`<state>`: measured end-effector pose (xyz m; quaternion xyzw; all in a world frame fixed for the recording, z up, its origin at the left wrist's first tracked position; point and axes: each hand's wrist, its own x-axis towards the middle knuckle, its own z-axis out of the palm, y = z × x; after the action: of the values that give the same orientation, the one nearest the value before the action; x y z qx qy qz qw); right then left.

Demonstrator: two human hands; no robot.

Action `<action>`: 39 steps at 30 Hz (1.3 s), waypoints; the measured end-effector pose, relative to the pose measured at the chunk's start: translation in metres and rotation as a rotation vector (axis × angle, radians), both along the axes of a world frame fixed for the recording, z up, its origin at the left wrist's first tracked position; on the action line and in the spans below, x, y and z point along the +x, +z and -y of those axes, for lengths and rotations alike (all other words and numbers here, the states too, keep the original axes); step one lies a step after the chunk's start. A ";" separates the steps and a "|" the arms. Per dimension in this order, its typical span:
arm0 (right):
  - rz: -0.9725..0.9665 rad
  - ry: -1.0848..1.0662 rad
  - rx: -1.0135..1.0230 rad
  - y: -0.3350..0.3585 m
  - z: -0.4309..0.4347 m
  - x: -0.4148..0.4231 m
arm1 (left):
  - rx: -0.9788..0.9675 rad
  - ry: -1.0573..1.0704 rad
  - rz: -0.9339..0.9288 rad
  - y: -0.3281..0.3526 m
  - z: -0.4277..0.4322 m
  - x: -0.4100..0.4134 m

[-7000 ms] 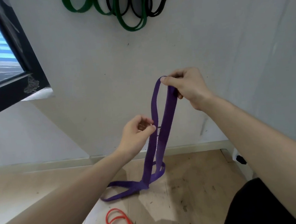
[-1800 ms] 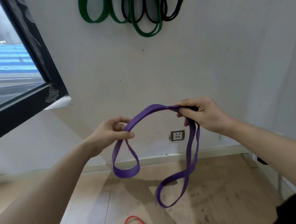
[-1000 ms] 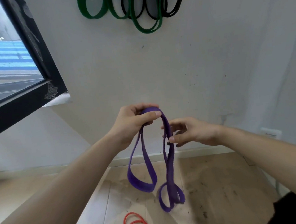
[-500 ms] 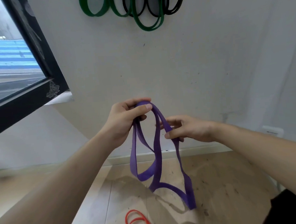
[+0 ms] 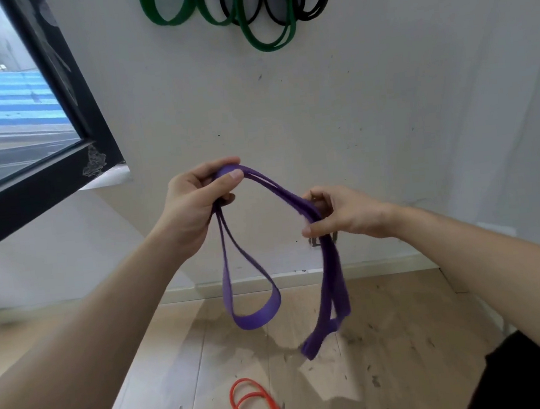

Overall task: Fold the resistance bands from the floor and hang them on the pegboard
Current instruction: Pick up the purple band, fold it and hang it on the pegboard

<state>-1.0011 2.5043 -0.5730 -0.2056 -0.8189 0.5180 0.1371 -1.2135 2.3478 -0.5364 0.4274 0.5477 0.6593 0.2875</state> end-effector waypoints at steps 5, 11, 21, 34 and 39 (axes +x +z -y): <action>-0.197 -0.150 0.103 0.028 -0.008 0.014 | -0.137 -0.063 -0.070 -0.012 0.007 -0.017; -0.377 -0.181 0.200 0.054 0.006 0.013 | -0.345 -0.240 -0.287 -0.026 0.001 -0.005; -0.125 -0.054 0.444 0.034 0.025 0.004 | -0.271 -0.346 -0.293 -0.023 -0.023 0.043; 0.168 0.061 -0.003 -0.044 0.028 0.012 | -0.135 -0.194 -0.228 -0.002 -0.009 0.045; 0.132 0.096 0.031 -0.053 0.038 -0.002 | -0.065 -0.178 -0.166 0.007 -0.002 0.037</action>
<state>-1.0036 2.4666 -0.6258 -0.1976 -0.8430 0.4966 0.0610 -1.1768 2.3498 -0.5291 0.5178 0.5505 0.5755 0.3124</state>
